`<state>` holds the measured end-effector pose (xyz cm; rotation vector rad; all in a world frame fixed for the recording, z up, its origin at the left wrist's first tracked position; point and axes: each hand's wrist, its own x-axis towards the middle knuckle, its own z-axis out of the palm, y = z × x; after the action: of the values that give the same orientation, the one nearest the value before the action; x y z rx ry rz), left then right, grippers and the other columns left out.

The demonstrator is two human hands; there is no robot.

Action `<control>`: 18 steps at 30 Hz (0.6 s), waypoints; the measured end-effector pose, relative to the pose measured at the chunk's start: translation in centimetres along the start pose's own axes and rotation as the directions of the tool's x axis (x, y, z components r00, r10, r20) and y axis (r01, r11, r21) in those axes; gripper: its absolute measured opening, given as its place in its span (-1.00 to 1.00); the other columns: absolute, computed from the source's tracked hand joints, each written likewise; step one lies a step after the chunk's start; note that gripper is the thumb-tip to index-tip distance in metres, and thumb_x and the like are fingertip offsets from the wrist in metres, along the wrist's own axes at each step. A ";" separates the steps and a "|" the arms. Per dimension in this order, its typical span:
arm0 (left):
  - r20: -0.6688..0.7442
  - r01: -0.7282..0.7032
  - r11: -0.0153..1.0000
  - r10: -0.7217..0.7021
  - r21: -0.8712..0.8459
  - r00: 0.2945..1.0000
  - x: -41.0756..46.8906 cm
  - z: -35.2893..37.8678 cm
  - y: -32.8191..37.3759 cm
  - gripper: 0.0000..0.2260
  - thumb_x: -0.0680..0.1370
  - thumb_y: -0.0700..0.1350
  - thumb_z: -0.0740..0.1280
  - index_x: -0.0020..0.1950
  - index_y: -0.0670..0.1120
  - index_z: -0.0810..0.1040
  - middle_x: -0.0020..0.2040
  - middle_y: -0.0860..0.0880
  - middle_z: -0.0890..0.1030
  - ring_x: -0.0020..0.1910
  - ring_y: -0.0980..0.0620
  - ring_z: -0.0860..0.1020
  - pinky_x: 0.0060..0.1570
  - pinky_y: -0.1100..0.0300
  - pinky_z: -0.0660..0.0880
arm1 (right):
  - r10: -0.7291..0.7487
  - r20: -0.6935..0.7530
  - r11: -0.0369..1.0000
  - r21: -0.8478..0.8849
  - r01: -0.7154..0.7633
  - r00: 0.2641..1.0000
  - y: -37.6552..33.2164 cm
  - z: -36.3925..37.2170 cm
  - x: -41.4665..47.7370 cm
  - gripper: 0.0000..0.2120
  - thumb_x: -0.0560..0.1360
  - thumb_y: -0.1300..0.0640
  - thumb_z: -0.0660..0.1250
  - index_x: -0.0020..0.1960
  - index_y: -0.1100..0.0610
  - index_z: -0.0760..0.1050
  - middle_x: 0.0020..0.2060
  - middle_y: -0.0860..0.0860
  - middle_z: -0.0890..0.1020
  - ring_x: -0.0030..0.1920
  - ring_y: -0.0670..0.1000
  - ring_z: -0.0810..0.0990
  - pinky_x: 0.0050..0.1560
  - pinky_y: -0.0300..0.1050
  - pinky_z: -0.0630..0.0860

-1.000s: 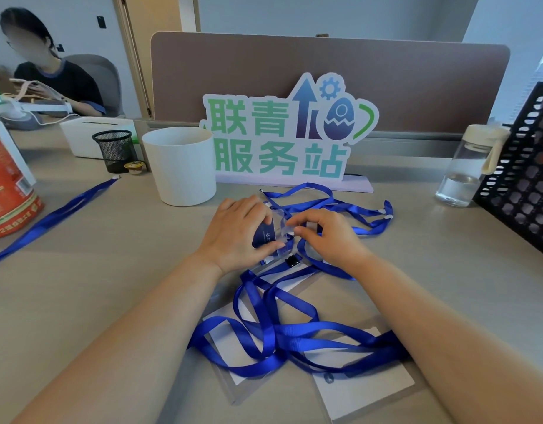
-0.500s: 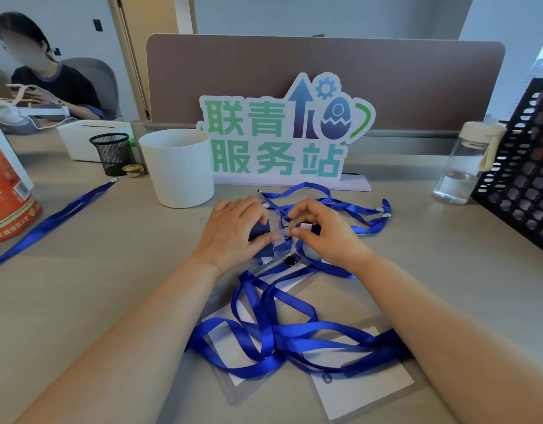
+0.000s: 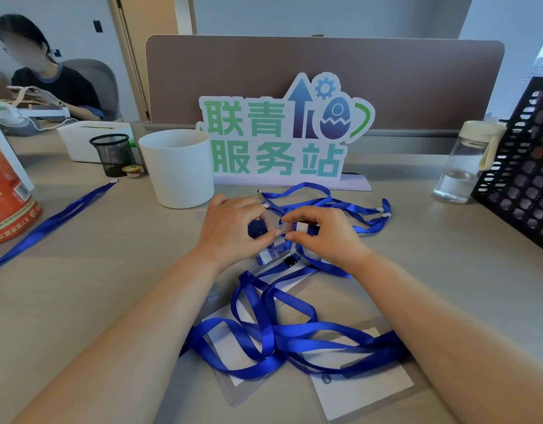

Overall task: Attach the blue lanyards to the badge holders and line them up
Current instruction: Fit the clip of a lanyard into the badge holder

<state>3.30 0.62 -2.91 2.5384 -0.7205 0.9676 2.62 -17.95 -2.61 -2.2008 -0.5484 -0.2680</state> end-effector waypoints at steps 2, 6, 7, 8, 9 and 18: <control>-0.007 -0.015 1.000 0.015 -0.015 1.000 0.2 -0.2 0.2 -0.80 0.34 0.20 0.26 -0.33 0.11 0.52 -0.37 0.19 0.38 -0.36 0.16 0.37 -0.19 0.17 0.13 | 0.022 -0.012 1.000 0.015 -0.022 1.000 0.0 0.0 0.1 -0.77 0.42 0.19 0.43 0.08 0.10 0.61 -0.07 -0.01 0.67 -0.13 -0.15 0.57 -0.11 -0.50 0.43; -0.015 -0.017 0.998 0.016 -0.058 1.000 0.7 -0.4 0.4 -0.81 0.33 0.20 0.28 -0.34 0.13 0.56 -0.38 0.21 0.38 -0.34 0.21 0.35 -0.21 0.21 0.07 | 0.054 0.013 0.998 0.035 -0.055 0.998 0.0 -0.1 0.3 -0.84 0.43 0.20 0.41 0.01 0.09 0.63 -0.17 -0.04 0.64 -0.29 -0.22 0.51 -0.23 -0.46 0.44; -0.012 -0.013 0.998 0.012 -0.063 1.000 0.8 -0.5 0.4 -0.81 0.33 0.20 0.30 -0.35 0.13 0.57 -0.38 0.21 0.38 -0.34 0.22 0.34 -0.21 0.20 0.08 | 0.062 0.015 0.997 0.052 -0.063 0.998 -0.1 -0.2 0.3 -0.85 0.44 0.21 0.41 0.00 0.09 0.63 -0.17 -0.04 0.64 -0.24 -0.17 0.54 -0.18 -0.41 0.48; -0.006 -0.007 0.998 0.007 -0.065 1.000 0.9 -0.5 0.5 -0.82 0.33 0.20 0.33 -0.34 0.13 0.58 -0.39 0.20 0.37 -0.35 0.24 0.33 -0.20 0.20 0.08 | 0.073 0.013 0.995 0.068 -0.073 0.997 -0.1 -0.2 0.3 -0.85 0.44 0.22 0.40 -0.01 0.09 0.63 -0.16 -0.04 0.64 -0.18 -0.10 0.57 -0.11 -0.34 0.51; 0.002 -0.001 0.998 0.001 -0.064 1.000 1.0 -0.6 0.5 -0.84 0.32 0.18 0.37 -0.34 0.13 0.59 -0.40 0.21 0.36 -0.36 0.26 0.31 -0.20 0.20 0.07 | 0.081 0.008 0.994 0.078 -0.082 0.997 -0.1 -0.2 0.3 -0.86 0.44 0.22 0.40 -0.01 0.09 0.63 -0.15 -0.02 0.66 -0.12 0.00 0.59 -0.06 -0.27 0.53; 0.214 0.106 0.993 -0.093 -0.051 0.972 2.0 -1.6 1.3 -0.86 0.42 0.12 0.37 -0.13 0.11 0.63 -0.15 0.15 0.62 -0.12 0.17 0.49 0.02 0.17 0.14 | 0.072 -0.048 0.989 0.129 -0.066 0.996 -0.4 -0.4 0.1 -0.88 0.43 0.24 0.41 -0.06 0.10 0.63 -0.15 0.05 0.68 -0.11 0.06 0.61 -0.11 -0.28 0.51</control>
<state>3.04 -0.38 -0.22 2.6199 -0.6621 0.6391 2.52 -18.00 -2.08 -2.0783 -0.4472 -0.2467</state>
